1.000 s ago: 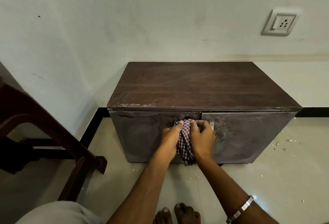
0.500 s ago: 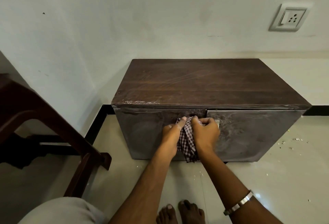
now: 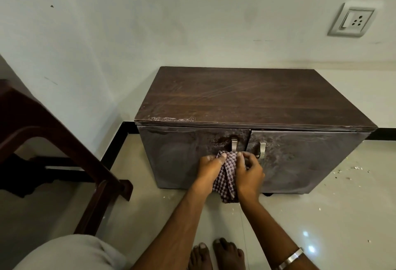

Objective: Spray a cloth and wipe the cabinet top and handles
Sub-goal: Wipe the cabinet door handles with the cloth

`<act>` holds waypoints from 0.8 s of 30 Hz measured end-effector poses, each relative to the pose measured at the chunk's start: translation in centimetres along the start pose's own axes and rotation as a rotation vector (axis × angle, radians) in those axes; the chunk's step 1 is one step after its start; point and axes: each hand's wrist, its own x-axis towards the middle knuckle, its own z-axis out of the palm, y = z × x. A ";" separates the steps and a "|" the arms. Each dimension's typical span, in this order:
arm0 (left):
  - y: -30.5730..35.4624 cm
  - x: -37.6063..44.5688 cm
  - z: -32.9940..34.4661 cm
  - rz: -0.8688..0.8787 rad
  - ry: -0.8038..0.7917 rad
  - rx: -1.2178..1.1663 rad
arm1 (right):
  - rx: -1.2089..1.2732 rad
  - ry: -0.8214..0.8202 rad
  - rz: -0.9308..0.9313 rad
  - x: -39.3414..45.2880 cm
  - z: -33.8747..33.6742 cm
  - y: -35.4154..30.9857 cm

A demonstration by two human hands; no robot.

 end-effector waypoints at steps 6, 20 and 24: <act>0.1 0.0 -0.3 0.033 0.017 0.014 | 0.059 0.017 0.054 0.3 0.3 0.4; 0.7 0.1 0.0 0.033 0.060 -0.044 | 0.126 -0.030 -0.081 -0.2 0.6 0.5; -0.5 0.4 0.2 0.025 0.099 0.017 | 0.099 -0.054 -0.033 -0.3 0.9 1.9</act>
